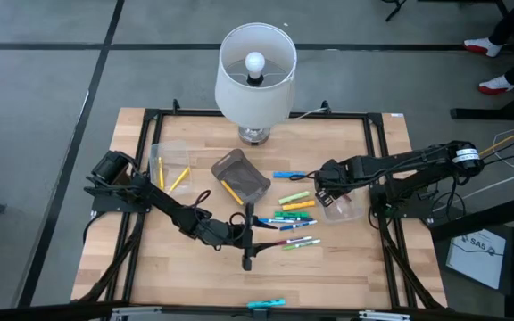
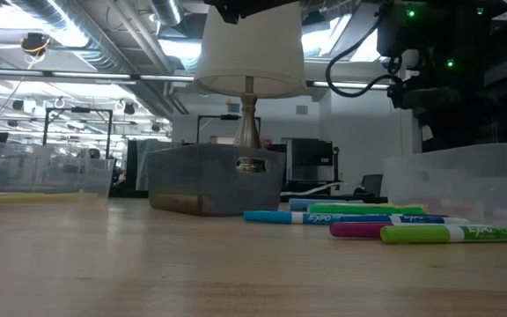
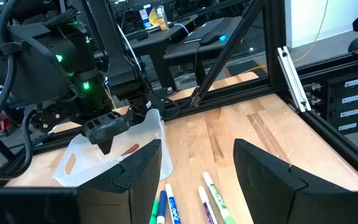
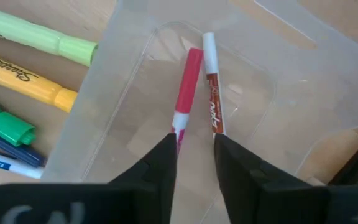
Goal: Pick & Place Markers
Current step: Put the pink highlighter into the right transparent bin, then put the purple highlighter into the right transparent bin
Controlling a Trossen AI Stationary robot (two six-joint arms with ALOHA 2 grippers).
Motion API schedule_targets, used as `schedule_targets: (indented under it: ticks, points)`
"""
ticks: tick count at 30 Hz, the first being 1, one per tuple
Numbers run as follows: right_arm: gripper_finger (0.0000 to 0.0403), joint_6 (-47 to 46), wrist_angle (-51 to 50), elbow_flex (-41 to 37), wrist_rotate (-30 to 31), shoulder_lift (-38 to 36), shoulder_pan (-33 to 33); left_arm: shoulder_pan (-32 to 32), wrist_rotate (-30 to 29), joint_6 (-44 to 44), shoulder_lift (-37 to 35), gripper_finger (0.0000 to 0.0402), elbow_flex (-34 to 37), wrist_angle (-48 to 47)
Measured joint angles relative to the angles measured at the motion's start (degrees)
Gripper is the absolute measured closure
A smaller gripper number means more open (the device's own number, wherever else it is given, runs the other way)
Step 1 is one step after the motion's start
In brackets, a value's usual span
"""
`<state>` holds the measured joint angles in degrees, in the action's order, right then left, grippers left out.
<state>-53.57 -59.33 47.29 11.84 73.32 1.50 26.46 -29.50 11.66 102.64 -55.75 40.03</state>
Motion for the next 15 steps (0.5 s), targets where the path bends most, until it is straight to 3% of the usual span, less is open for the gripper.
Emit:
schedule_targets:
  ticks: [11,15]
  points:
    - [0.027,0.0,0.0,0.0,-0.4,0.0,0.0,0.0,0.0,1.1,0.0,0.0206,0.0,0.0]
    - [0.027,0.6,0.0,0.0,-5.0,0.0,0.0,0.0,0.0,1.1,0.0,0.0206,0.0,0.0]
